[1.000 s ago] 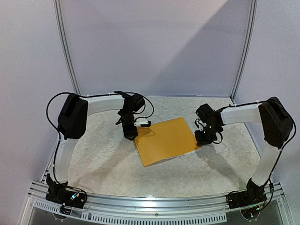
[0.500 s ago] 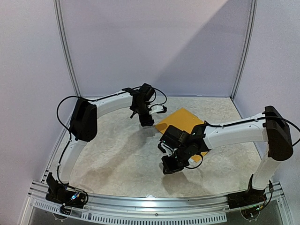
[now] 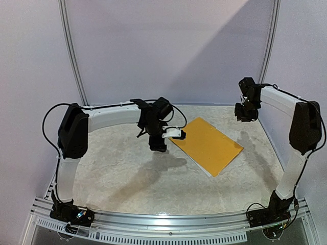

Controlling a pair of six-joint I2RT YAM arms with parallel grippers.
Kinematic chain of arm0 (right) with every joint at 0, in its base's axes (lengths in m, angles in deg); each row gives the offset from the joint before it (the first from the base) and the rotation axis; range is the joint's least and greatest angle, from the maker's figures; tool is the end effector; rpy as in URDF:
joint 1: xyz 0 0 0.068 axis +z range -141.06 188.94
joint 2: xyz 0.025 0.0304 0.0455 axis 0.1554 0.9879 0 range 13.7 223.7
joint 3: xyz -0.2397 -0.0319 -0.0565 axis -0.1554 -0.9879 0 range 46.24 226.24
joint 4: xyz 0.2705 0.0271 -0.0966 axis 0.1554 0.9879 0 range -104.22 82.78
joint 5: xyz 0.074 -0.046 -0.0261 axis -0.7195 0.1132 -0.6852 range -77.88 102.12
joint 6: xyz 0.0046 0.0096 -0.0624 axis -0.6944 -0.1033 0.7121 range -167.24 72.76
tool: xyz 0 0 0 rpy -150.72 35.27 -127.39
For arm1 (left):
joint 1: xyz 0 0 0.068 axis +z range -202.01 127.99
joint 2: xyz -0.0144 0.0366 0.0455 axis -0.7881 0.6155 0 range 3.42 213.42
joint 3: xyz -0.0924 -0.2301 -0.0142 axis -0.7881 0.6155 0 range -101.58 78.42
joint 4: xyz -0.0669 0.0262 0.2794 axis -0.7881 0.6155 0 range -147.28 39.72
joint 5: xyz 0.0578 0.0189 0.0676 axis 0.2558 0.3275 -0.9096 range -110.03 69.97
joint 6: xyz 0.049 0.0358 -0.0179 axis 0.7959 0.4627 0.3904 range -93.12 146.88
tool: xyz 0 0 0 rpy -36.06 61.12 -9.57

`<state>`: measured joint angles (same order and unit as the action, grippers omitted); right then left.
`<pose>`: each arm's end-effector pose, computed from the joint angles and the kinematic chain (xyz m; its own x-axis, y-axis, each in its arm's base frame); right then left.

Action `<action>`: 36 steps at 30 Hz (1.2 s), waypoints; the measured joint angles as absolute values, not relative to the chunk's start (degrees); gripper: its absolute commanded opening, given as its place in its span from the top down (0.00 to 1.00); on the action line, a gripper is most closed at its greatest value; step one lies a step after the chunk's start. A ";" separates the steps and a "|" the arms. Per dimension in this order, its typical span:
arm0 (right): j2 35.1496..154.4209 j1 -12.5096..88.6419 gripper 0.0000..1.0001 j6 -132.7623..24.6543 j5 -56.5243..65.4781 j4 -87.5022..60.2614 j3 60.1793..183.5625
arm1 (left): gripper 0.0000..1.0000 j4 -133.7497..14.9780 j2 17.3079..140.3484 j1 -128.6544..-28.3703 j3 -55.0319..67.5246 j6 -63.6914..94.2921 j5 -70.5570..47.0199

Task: Put the files into the folder
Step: Rotate the folder with files at the center of the board.

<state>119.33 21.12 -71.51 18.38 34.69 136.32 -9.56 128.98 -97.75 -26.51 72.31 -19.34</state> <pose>0.4086 0.0828 0.2174 -0.8713 0.2300 -0.4336 0.2133 0.9731 0.0875 0.3355 -0.3450 0.1534 0.0571 0.9621 -0.2668 0.9669 0.0133 0.2550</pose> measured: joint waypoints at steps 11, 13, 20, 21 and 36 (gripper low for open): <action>138.89 19.46 0.81 -62.79 21.20 35.39 140.95 | 0.23 -12.07 139.89 -101.73 -33.87 69.95 -24.02; 136.49 19.97 0.82 -62.68 20.13 33.57 136.36 | 0.23 -12.77 140.61 -101.42 -34.77 69.69 -25.29; 127.26 23.55 0.82 -64.85 16.43 30.82 122.55 | 0.23 -14.48 143.60 -100.59 -39.16 68.53 -28.85; 126.23 24.73 0.82 -65.30 16.08 30.84 121.15 | 0.22 -14.63 143.97 -100.35 -39.73 68.29 -29.09; 120.25 33.36 0.70 -71.80 14.25 33.12 115.82 | 0.19 -15.22 143.82 -96.83 -39.34 66.56 -30.18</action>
<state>120.25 33.36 -71.80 14.25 33.12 115.82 -15.22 143.82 -96.83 -39.34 66.56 -30.18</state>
